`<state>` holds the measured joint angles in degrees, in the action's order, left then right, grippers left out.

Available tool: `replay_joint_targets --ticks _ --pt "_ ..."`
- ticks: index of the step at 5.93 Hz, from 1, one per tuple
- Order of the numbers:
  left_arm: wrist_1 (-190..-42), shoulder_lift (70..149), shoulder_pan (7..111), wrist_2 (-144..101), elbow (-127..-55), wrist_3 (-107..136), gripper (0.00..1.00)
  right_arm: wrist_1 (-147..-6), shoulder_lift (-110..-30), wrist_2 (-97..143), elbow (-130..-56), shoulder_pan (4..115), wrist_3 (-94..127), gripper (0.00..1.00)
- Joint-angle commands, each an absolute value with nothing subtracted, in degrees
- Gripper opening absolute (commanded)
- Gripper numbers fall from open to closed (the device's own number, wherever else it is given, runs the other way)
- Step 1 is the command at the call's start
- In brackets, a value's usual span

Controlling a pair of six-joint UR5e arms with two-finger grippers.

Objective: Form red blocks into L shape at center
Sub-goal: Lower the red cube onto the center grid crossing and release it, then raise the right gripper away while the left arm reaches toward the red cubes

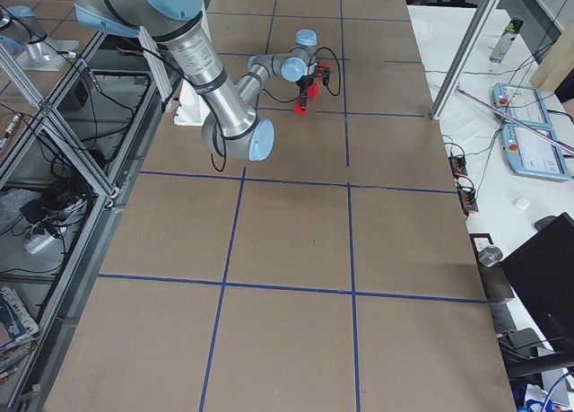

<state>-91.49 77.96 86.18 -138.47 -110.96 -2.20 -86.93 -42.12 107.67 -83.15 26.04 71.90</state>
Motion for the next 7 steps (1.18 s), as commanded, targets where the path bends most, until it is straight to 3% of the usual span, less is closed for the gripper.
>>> replay_joint_targets --ticks 1,3,5,7 --pt "-91.5 78.0 86.1 -138.4 -111.9 -2.0 1.0 -87.1 -42.9 108.7 -88.4 28.9 71.8 1.0" --pt "-91.7 82.5 84.6 -138.5 -112.1 2.9 1.0 -88.2 -50.0 118.0 -98.1 37.0 71.8 1.0" --pt "-98.5 87.7 74.1 -140.7 -113.6 15.3 1.0 -87.1 -60.5 120.7 -104.7 41.5 64.3 1.0" --pt "-98.8 100.4 57.0 -137.9 -111.9 25.7 1.0 -87.1 -69.7 126.6 -108.7 47.9 51.9 1.0"
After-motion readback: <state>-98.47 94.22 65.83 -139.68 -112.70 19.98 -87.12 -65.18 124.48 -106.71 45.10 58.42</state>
